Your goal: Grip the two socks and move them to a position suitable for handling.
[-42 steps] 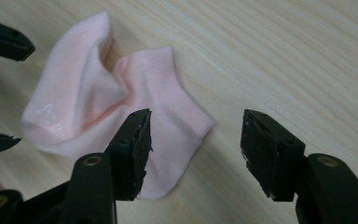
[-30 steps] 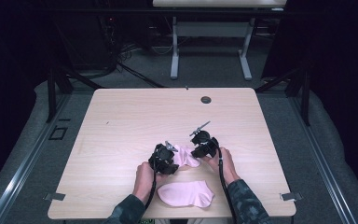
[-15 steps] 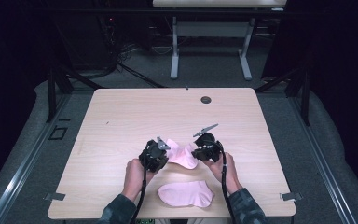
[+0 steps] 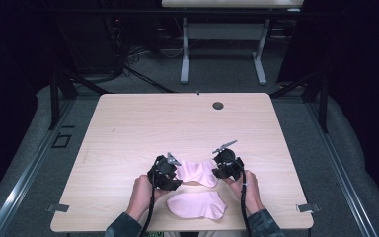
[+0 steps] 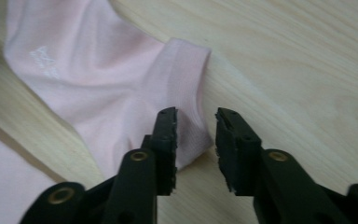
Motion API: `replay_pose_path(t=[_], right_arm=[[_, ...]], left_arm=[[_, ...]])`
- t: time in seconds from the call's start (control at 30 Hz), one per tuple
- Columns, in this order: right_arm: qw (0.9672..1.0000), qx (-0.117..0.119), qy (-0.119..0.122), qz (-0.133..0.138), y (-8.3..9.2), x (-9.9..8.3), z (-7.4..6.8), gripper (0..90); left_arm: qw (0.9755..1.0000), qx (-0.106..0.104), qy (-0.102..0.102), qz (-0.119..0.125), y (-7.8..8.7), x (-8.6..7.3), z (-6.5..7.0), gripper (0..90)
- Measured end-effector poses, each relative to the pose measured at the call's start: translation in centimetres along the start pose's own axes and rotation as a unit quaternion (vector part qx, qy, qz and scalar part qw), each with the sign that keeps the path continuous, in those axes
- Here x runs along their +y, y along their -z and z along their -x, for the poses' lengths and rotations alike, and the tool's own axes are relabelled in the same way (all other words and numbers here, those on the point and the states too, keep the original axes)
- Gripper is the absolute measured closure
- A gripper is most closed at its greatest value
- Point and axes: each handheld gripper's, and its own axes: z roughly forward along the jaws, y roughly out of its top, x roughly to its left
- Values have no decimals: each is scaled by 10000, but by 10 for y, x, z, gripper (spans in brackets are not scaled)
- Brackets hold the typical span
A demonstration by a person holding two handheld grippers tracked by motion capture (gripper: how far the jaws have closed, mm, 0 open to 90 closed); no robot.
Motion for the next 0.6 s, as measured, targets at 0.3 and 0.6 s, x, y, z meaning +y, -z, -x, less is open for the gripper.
replay_pose_path(t=[0.3, 0.6], right_arm=[[9992, 132, -51, 373, 10, 5, 8, 565], [9996, 225, 154, -20, -8, 13, 5, 636]], left_arm=[[9974, 75, 700, 162, 9, 12, -35, 471], [9974, 184, 569, -409, -23, 32, -40, 642]])
